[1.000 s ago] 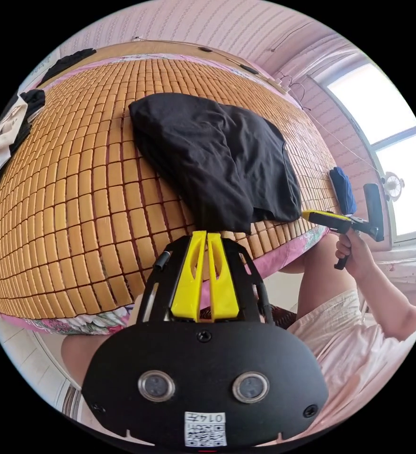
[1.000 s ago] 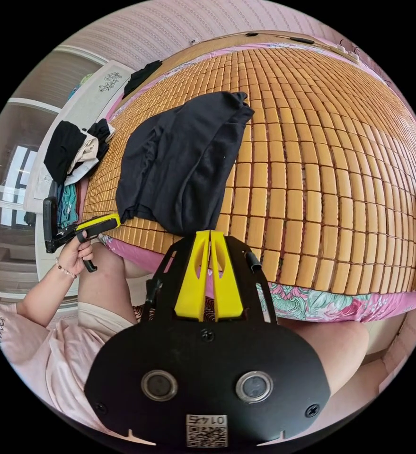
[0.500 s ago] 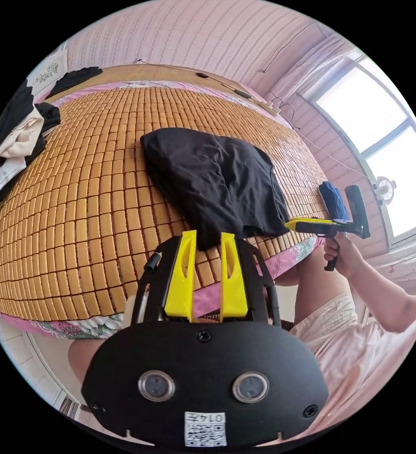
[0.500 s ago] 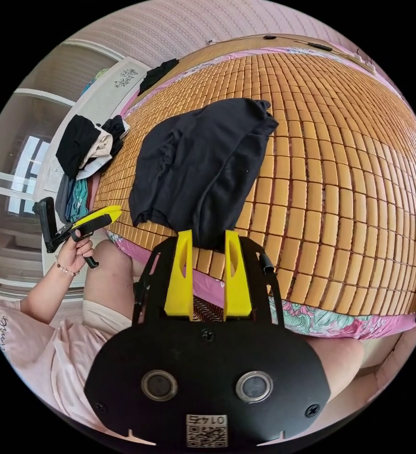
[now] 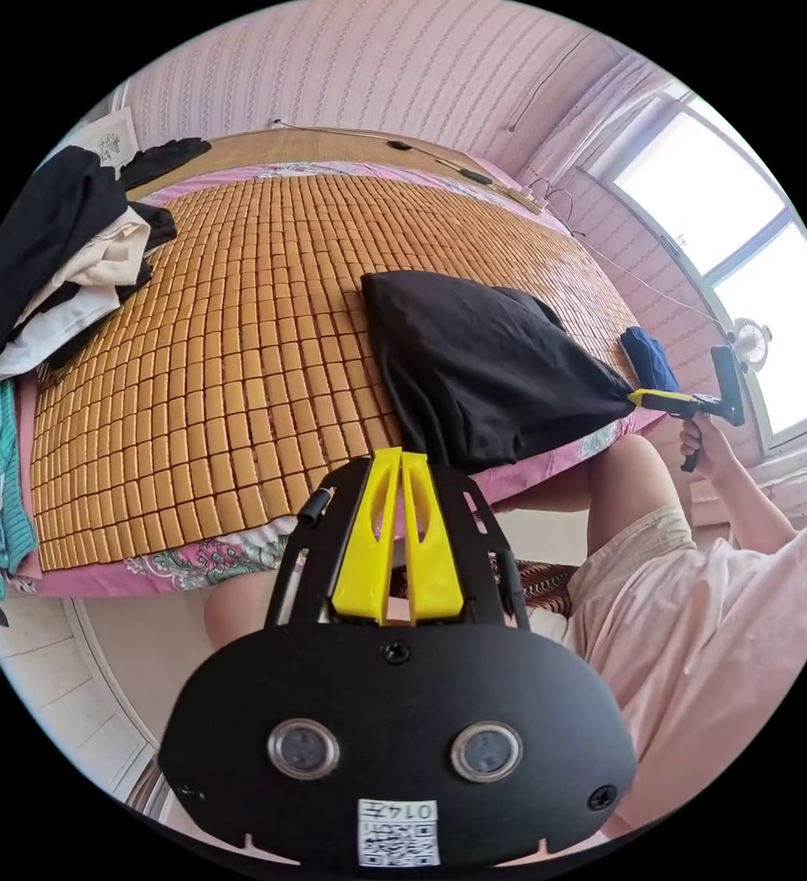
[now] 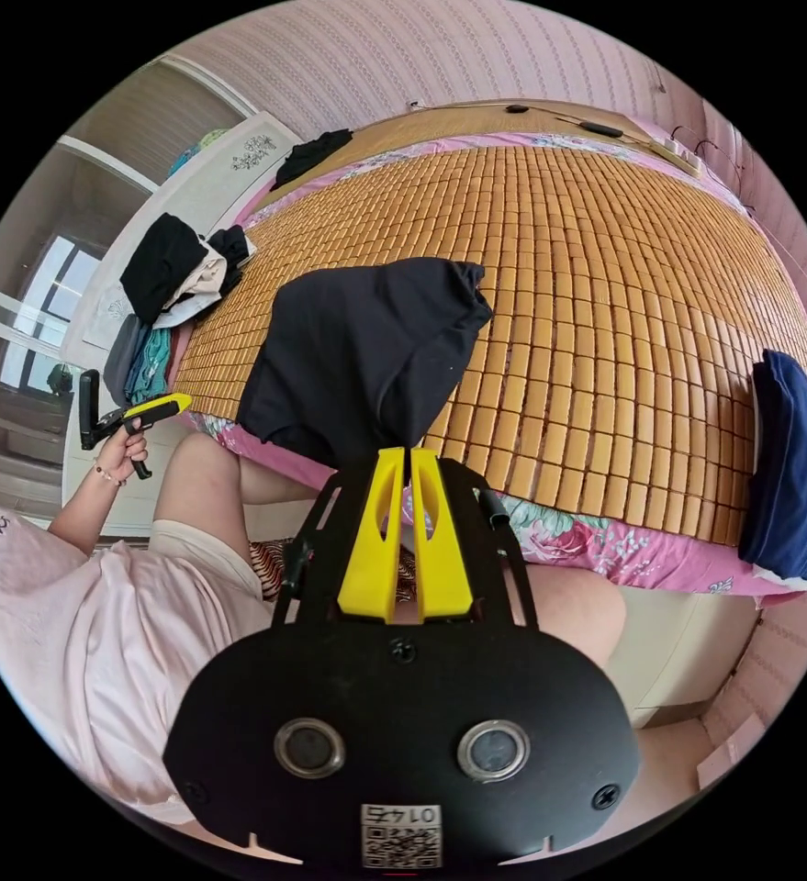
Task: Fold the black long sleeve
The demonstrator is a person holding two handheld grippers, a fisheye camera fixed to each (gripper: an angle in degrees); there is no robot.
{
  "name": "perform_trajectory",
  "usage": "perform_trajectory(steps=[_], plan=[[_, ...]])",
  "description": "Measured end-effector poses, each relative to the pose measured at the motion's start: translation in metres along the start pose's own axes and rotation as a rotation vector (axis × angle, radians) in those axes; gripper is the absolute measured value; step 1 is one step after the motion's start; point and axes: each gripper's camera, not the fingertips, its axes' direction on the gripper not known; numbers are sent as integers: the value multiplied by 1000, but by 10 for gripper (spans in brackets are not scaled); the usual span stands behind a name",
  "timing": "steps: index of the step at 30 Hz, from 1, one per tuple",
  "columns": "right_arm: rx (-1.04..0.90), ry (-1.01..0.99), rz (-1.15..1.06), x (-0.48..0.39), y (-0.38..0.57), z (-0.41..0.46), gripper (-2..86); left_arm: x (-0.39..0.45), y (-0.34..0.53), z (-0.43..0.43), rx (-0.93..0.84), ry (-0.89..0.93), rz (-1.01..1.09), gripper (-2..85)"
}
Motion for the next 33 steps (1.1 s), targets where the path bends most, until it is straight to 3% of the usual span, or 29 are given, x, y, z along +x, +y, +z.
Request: perform_trajectory(steps=[9,12,16,23,26,29,33], plan=[[-7,-29,7,-5,7,9,3,71,-38,76,-98,-58,157,81],[59,-29,-24,-10,3,-9,3,84,-49,112,-228,-87,197,40],[206,-38,-89,-19,1,-53,2,85,-42,73,-109,-95,226,4],[402,-144,-236,-38,-21,-113,2,74,-34,-45,216,61,201,-8],[422,-103,-284,-46,-66,-126,3,67,-69,-65,303,67,189,-8],[421,-23,-306,-55,-138,-139,6,69,-130,-74,365,-38,229,-3],[451,38,-217,-49,-235,-134,18,54,-217,-60,405,-132,106,29]])
